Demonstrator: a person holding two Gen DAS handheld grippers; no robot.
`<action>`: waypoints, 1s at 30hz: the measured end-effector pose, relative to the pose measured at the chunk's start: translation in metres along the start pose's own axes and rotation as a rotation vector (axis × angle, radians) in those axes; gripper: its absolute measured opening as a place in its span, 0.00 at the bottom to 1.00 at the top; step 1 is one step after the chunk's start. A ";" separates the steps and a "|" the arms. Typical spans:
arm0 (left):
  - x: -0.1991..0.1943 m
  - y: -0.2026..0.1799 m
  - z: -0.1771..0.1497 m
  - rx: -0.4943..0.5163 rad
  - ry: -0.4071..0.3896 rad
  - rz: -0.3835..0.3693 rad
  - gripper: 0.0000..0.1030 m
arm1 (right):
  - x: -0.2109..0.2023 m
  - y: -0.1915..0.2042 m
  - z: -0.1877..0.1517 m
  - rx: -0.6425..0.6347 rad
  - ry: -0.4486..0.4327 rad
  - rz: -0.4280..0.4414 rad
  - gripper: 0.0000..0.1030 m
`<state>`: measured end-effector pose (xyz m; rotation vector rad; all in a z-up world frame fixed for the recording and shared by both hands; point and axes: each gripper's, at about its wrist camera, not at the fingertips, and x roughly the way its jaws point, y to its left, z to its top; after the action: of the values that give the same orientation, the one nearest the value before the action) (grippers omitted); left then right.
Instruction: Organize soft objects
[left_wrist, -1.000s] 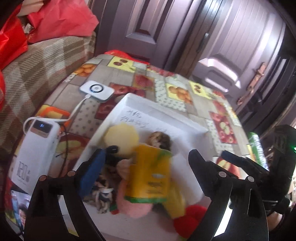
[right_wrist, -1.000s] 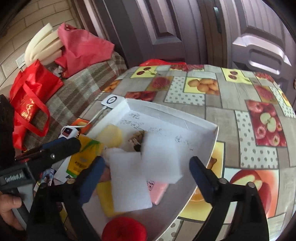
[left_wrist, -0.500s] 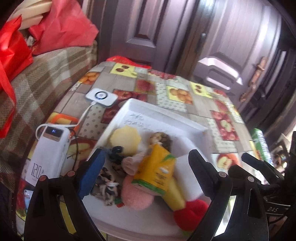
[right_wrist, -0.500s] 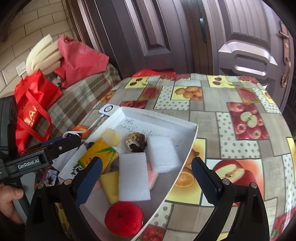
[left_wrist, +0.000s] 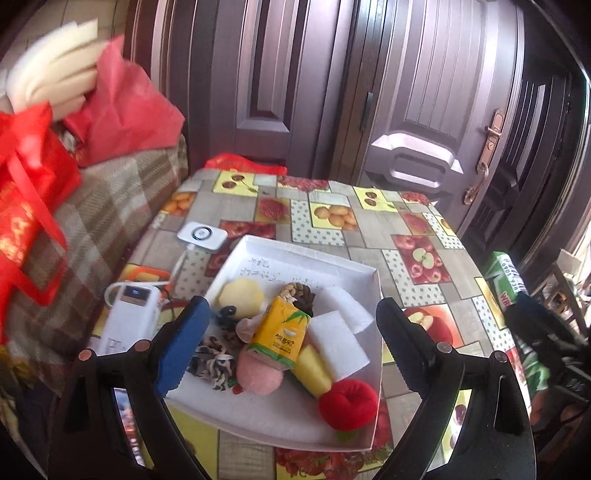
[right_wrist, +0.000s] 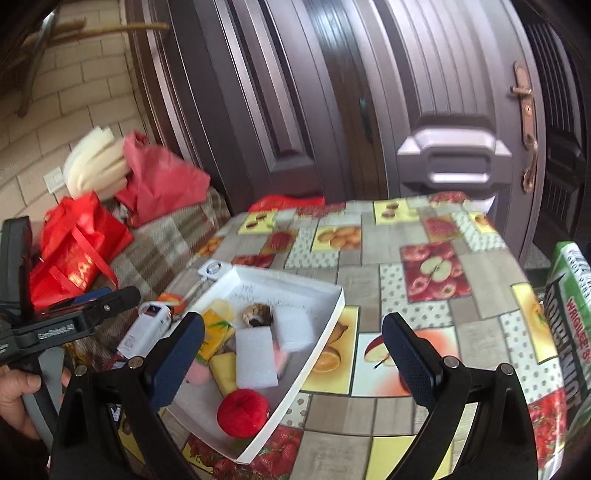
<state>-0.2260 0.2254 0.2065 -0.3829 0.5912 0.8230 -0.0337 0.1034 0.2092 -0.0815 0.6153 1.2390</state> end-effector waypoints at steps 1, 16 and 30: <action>-0.008 -0.004 0.001 0.014 -0.017 0.019 0.90 | -0.012 0.001 0.003 -0.017 -0.032 -0.005 0.94; -0.094 -0.041 0.013 0.018 -0.160 0.260 0.90 | -0.092 -0.021 0.014 -0.079 -0.211 -0.293 0.94; -0.102 -0.107 0.002 0.074 -0.110 0.204 0.90 | -0.161 -0.065 0.006 0.000 -0.310 -0.439 0.95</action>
<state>-0.1967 0.1017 0.2817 -0.2106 0.5624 1.0083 -0.0029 -0.0550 0.2742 -0.0216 0.3040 0.8036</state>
